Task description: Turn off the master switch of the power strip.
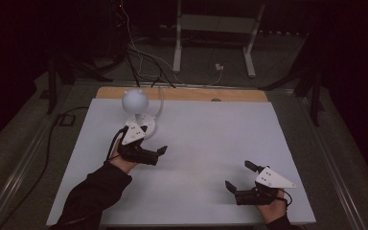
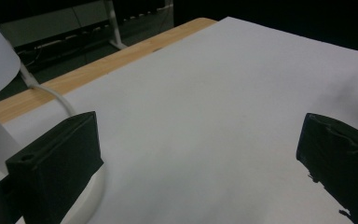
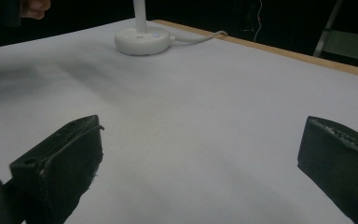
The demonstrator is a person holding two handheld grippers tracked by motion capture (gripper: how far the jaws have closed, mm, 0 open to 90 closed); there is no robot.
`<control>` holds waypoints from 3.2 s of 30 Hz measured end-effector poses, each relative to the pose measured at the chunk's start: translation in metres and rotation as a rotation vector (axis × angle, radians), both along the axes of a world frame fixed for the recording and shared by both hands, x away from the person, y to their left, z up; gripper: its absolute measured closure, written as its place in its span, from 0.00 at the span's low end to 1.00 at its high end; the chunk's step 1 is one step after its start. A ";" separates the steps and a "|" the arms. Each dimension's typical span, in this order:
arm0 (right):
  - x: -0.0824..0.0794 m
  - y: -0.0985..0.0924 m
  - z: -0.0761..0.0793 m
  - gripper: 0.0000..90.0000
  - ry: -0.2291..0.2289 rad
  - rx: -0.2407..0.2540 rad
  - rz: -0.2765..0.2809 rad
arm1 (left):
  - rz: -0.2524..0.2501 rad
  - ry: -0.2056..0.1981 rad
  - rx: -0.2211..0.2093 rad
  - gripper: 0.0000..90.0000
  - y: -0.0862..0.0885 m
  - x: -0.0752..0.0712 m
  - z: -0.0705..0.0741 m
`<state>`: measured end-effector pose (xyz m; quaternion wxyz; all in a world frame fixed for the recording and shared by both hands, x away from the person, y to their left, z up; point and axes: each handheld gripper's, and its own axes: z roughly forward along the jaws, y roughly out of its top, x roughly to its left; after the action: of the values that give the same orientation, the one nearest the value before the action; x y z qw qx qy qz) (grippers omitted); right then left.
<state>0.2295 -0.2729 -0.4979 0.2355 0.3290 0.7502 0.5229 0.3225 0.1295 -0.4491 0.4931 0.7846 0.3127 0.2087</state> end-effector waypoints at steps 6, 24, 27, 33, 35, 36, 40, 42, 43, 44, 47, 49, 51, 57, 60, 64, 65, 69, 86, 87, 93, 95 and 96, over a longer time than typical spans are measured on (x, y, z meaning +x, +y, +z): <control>0.000 0.000 0.000 0.00 0.001 0.002 0.002 | 0.037 0.041 0.017 0.00 -0.006 0.009 -0.004; 0.000 -0.001 0.001 0.00 0.000 0.009 0.004 | 0.146 0.069 0.030 0.07 -0.011 0.040 -0.017; 0.000 -0.002 0.001 0.00 0.001 0.012 0.003 | 0.178 0.040 0.039 0.15 -0.011 0.043 -0.020; 0.000 -0.002 0.001 0.00 0.002 0.012 0.005 | 0.216 0.017 0.043 0.39 -0.008 0.050 -0.021; 0.000 -0.002 0.001 0.00 0.001 0.013 0.006 | 0.221 0.014 0.055 0.47 -0.008 0.052 -0.021; 0.000 -0.002 0.001 0.00 0.001 0.014 0.006 | 0.224 0.011 0.062 0.51 -0.008 0.054 -0.022; 0.000 -0.003 0.001 0.00 0.002 0.017 0.004 | 0.240 0.011 0.067 0.66 -0.008 0.058 -0.021; 0.000 -0.003 0.001 0.00 0.003 0.018 0.004 | 0.254 0.018 0.058 0.72 -0.007 0.060 -0.021; 0.000 -0.003 0.001 0.00 0.002 0.018 0.004 | 0.262 0.022 0.055 0.76 -0.007 0.062 -0.022; 0.000 -0.003 0.001 0.00 0.002 0.018 0.004 | 0.272 0.026 0.056 0.76 -0.007 0.063 -0.022; 0.000 -0.003 0.001 0.00 0.000 0.018 0.005 | 0.290 0.025 0.053 0.87 -0.008 0.064 -0.023; 0.000 -0.003 0.001 0.00 0.000 0.019 0.004 | 0.306 0.021 0.054 0.88 -0.008 0.065 -0.024; 0.000 -0.004 0.001 0.00 0.000 0.020 0.003 | 0.316 0.028 0.054 0.96 -0.008 0.067 -0.026; 0.000 -0.003 0.001 0.00 0.001 0.021 0.005 | 0.359 0.040 0.095 1.00 -0.011 0.073 -0.033; 0.000 -0.004 0.001 0.00 0.002 0.022 0.005 | 0.380 0.061 0.110 1.00 -0.013 0.077 -0.036; 0.000 -0.003 0.001 0.00 0.006 0.020 0.011 | 0.394 0.061 0.150 1.00 -0.018 0.080 -0.041; 0.000 -0.003 0.001 0.00 0.006 0.020 0.012 | 0.405 0.052 0.172 1.00 -0.019 0.080 -0.042; 0.000 -0.003 0.002 0.00 0.002 0.024 0.012 | 0.435 0.017 0.235 1.00 -0.025 0.082 -0.046; 0.000 -0.003 0.002 0.00 0.012 0.030 0.018 | 0.459 -0.027 0.394 1.00 -0.034 0.094 -0.063; 0.000 -0.003 0.002 0.00 0.012 0.030 0.018 | 0.459 -0.024 0.398 1.00 -0.034 0.095 -0.064; 0.000 -0.003 0.002 0.00 0.011 0.031 0.018 | 0.458 -0.013 0.386 1.00 -0.035 0.097 -0.066; 0.000 -0.003 0.002 0.00 0.010 0.029 0.019 | 0.466 -0.005 0.386 1.00 -0.034 0.098 -0.067; 0.000 -0.003 0.003 0.00 0.011 0.030 0.020 | 0.470 -0.004 0.384 1.00 -0.034 0.098 -0.067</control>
<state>0.2291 -0.2761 -0.4954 0.2213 0.3278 0.7467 0.5348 0.4206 0.0957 -0.5164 0.2744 0.7692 0.4397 0.3739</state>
